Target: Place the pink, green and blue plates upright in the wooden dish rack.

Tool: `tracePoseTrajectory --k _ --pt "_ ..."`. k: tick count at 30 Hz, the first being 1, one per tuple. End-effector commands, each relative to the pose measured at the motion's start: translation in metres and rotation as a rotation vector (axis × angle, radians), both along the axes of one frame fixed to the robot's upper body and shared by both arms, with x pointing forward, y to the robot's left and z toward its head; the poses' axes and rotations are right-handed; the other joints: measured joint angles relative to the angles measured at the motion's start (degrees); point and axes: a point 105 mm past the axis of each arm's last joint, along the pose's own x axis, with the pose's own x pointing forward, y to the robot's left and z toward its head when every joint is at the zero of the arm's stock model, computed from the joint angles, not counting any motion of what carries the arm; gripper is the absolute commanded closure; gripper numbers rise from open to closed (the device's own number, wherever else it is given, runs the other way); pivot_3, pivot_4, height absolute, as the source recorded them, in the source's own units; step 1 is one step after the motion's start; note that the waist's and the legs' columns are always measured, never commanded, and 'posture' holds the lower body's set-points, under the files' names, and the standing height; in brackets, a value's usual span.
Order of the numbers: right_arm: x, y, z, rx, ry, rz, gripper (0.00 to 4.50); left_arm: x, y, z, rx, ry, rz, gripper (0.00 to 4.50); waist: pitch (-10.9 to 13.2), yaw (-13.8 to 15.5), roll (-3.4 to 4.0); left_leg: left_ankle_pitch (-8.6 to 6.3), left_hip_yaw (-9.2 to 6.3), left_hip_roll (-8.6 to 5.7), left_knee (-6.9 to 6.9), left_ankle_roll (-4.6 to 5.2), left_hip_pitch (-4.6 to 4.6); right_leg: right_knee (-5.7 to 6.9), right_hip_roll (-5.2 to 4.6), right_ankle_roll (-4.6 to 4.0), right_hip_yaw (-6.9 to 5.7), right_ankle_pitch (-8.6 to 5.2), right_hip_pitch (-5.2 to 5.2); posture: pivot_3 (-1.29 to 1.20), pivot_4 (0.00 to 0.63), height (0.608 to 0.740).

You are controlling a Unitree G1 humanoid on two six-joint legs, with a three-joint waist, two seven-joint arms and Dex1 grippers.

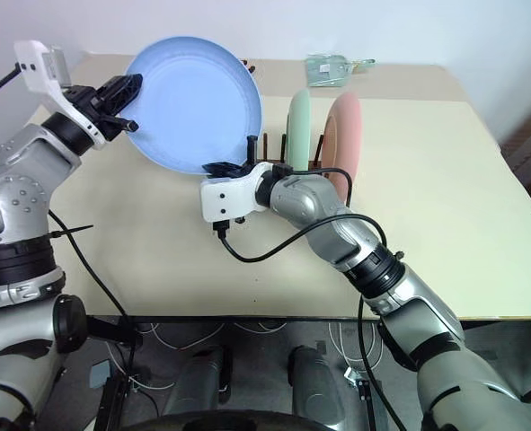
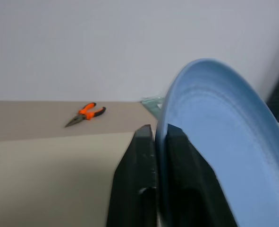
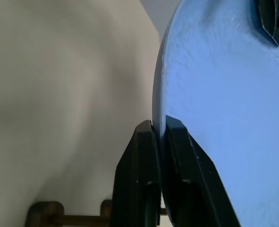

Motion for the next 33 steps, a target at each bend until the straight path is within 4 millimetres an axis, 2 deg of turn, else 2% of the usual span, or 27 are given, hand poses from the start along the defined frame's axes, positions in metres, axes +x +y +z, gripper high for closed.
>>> tracePoseTrajectory --k 1,3,4,6,8,9,11,13,15,17,19,22,25,33 --pt "-0.004 0.003 0.016 0.031 -0.089 0.015 4.5 -0.009 -0.004 0.022 -0.024 -0.118 -0.008 2.42 0.0 0.03 0.0 0.0 0.0 0.0 0.0 0.0 0.0 0.0 0.0 0.0 0.0 0.0 0.0 0.0 0.15 0.726" --pt "-0.003 0.003 0.018 0.036 -0.104 0.009 4.5 -0.014 0.015 0.051 -0.169 -0.245 0.056 1.43 0.0 0.1 -0.01 0.0 0.0 0.0 0.0 -0.01 -0.01 -0.01 -0.01 0.0 0.0 0.0 0.0 0.0 0.15 0.726" --pt "-0.003 0.003 0.019 0.044 -0.116 0.005 4.5 -0.014 0.035 0.062 -0.257 -0.288 0.126 0.95 0.03 0.15 -0.06 0.0 0.0 -0.01 0.01 -0.01 -0.01 -0.01 -0.02 0.0 0.0 0.0 0.01 0.0 0.15 0.726" --pt "-0.004 0.001 0.025 0.073 -0.143 0.0 4.5 -0.012 0.072 0.069 -0.28 -0.342 0.312 0.95 0.06 -0.1 -0.1 0.01 -0.04 0.0 0.02 -0.02 -0.02 0.0 0.0 0.0 -0.02 0.0 -0.01 0.0 0.15 0.726" --pt "-0.007 -0.002 0.035 0.167 -0.133 0.005 4.5 -0.013 0.097 0.065 -0.229 -0.369 0.437 0.95 0.05 -0.36 -0.08 0.01 0.0 0.0 -0.07 -0.02 0.05 -0.01 0.0 0.0 0.0 0.01 -0.01 0.0 0.15 0.726" --pt "-0.01 -0.003 0.041 0.234 -0.113 0.013 4.5 -0.012 0.103 0.06 -0.171 -0.373 0.474 0.95 0.04 -0.34 -0.07 0.01 0.01 0.0 -0.11 -0.02 0.07 -0.01 0.0 0.0 0.0 0.01 -0.01 0.0 0.15 0.726" --pt "-0.02 -0.005 0.056 0.38 -0.073 0.052 4.5 -0.006 0.104 0.035 0.019 -0.333 0.499 0.95 0.05 -0.19 -0.06 0.02 0.02 0.0 -0.15 -0.03 0.09 -0.01 0.0 0.0 -0.01 0.01 0.0 0.0 0.15 0.726" --pt "-0.033 -0.007 0.069 0.568 0.036 0.114 4.5 0.002 0.097 0.002 0.194 -0.264 0.471 0.95 0.04 0.14 -0.07 0.03 0.03 0.0 -0.17 -0.05 0.08 0.01 -0.01 0.0 -0.01 0.01 0.0 0.0 0.15 0.726" --pt "-0.044 -0.01 0.079 0.779 0.207 0.188 4.5 0.005 0.08 -0.03 0.339 -0.219 0.4 0.95 0.04 0.53 -0.07 0.04 0.0 0.0 -0.14 -0.07 0.04 -0.02 -0.02 0.0 -0.06 0.0 0.04 0.0 0.15 0.726" --pt "-0.051 -0.014 0.077 0.964 0.43 0.243 4.5 0.005 0.059 -0.062 0.37 -0.164 0.308 0.95 -0.02 0.67 -0.17 0.04 -0.03 0.0 -0.1 -0.07 -0.04 -0.04 -0.05 -0.01 -0.1 0.0 0.06 0.0 0.15 0.726" --pt "-0.055 -0.017 0.074 1.09 0.599 0.274 4.5 0.003 0.04 -0.086 0.364 -0.117 0.233 0.95 -0.04 0.57 -0.2 0.03 -0.02 0.0 -0.04 -0.07 -0.04 -0.07 -0.11 -0.03 -0.11 0.0 0.12 0.0 0.15 0.726" --pt "-0.057 -0.019 0.071 1.229 0.765 0.296 4.5 -0.004 0.011 -0.116 0.38 -0.066 0.11 0.95 -0.03 0.19 -0.19 0.03 0.0 0.03 -0.03 -0.07 -0.02 -0.07 -0.12 -0.17 -0.09 0.02 0.08 0.0 0.15 0.726" --pt "-0.057 -0.022 0.067 1.293 0.846 0.282 4.5 -0.011 -0.007 -0.127 0.392 -0.049 0.037 0.95 0.0 -0.1 -0.14 0.03 0.02 0.11 -0.1 -0.07 0.02 -0.01 -0.06 -0.3 -0.09 -0.04 -0.01 0.0 0.15 0.726" --pt "-0.041 -0.031 0.055 1.405 0.968 0.195 4.5 -0.016 -0.015 -0.123 0.384 -0.045 -0.029 0.95 -0.01 -0.02 -0.12 0.03 0.04 0.15 -0.12 -0.07 0.0 -0.02 -0.01 -0.3 -0.09 -0.04 -0.06 0.0 0.15 0.726"
